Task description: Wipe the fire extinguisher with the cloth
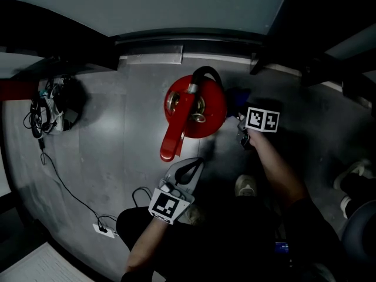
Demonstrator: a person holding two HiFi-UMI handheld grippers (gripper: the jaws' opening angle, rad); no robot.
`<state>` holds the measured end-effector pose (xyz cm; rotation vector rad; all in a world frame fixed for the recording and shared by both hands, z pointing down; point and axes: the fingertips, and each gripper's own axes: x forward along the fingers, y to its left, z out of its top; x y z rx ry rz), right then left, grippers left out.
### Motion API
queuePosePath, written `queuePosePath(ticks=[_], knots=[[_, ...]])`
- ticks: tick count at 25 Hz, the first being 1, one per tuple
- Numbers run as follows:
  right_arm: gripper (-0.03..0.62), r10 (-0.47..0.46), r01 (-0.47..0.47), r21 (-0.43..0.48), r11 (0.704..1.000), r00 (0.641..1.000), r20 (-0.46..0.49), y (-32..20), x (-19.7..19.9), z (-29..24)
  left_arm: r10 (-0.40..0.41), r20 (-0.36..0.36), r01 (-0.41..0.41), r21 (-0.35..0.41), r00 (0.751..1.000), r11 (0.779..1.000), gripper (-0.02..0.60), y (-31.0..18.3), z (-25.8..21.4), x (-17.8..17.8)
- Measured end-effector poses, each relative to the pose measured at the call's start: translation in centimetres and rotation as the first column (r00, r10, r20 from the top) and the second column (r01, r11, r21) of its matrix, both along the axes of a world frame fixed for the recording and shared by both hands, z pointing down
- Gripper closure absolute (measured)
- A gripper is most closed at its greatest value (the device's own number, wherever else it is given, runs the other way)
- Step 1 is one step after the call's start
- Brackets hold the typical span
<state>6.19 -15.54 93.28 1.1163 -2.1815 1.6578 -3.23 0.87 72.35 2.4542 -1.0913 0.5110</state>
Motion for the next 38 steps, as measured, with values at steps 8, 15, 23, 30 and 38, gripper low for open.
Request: queuePosePath(ticks=[8,15,23,30,38], knots=[[0.451,-0.082,0.086,0.021,0.996,0.986,-0.146,0.9,1.4,0.5,0.028,-0.003,-0.028,0.031,1.000,0.999,0.574,-0.2,-0.4,0.1],[0.451,-0.023,0.048,0.233,0.971,0.994,-0.109,1.2,5.7,-12.2,0.044,-0.053,-0.037,0.125,0.998,0.991,0.574,-0.9,-4.8,0.1],[0.451,-0.149,0.137,0.643,0.753,0.988,-0.035,2.2,4.6,-34.3,0.143,-0.093,-0.120,0.214,0.985,0.969,0.574,-2.0,-6.8,2.9],[0.451,-0.262,0.210,0.694,0.689,0.964,-0.032,3.7,0.4,-37.9,0.183,-0.079,-0.161,0.224,0.980,0.961,0.574,-1.0,-7.9,3.6],[0.451,-0.343,0.337,0.630,0.699,0.932,-0.117,5.4,-1.8,-31.9,0.148,-0.098,-0.125,0.206,0.984,0.970,0.574,-0.7,-6.8,2.6]])
